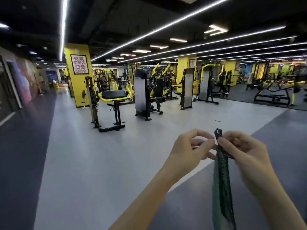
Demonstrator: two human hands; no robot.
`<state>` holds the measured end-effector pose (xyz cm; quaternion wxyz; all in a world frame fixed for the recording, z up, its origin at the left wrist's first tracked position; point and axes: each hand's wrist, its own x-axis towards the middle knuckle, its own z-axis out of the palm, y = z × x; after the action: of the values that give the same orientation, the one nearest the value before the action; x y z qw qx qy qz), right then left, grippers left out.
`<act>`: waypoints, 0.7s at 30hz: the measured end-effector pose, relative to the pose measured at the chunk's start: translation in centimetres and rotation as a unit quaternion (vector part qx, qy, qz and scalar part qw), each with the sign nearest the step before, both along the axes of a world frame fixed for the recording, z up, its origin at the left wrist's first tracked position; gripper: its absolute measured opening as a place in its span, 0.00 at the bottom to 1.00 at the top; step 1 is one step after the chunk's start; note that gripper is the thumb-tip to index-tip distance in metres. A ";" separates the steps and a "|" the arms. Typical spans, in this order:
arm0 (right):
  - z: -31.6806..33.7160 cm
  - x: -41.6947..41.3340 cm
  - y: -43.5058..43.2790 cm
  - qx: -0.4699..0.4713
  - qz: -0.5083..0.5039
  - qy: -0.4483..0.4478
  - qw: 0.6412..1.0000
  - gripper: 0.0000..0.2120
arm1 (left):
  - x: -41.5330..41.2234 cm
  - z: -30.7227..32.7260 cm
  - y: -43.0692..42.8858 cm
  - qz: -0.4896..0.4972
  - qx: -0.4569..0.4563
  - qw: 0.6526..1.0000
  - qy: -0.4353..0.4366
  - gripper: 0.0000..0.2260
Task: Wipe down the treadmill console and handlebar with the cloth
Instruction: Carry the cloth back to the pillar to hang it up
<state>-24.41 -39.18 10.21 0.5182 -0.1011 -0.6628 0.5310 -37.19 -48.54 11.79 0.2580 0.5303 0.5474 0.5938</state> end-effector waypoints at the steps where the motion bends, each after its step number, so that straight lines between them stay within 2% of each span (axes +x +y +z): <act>1: -0.5 -1.2 0.5 -0.010 -0.003 -0.011 1.000 0.20 | -1.2 -0.3 0.6 -0.005 0.003 1.000 -0.004 0.04; 2: -0.6 -2.2 1.2 -0.020 -0.004 -0.014 1.000 0.21 | -2.3 -0.2 1.5 -0.009 0.006 1.000 0.004 0.04; 3: -0.3 -3.1 2.0 -0.030 -0.005 -0.010 0.999 0.18 | -3.4 0.0 2.6 -0.013 0.011 1.000 0.018 0.04; 6: 0.6 -4.7 4.7 -0.053 -0.012 -0.002 0.999 0.03 | -5.5 0.5 6.4 -0.032 0.017 0.999 0.018 0.05; 12: 0.2 -5.6 11.2 -0.064 -0.043 0.018 0.997 0.02 | -6.7 0.0 14.7 -0.099 0.034 0.995 -0.007 0.03; 17: -0.6 -4.5 17.3 -0.073 -0.086 0.028 0.993 0.01 | -5.9 -1.3 23.1 -0.156 0.033 0.987 -0.029 0.06; 21: -0.3 -1.6 21.5 -0.060 -0.146 0.035 0.987 0.04 | -3.5 -0.9 29.6 -0.227 0.034 0.972 -0.041 0.10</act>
<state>-26.04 -17.72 9.91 0.6062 -0.2091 -0.5890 0.4918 -40.72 -18.97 10.87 0.3901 0.6245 0.3814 0.5589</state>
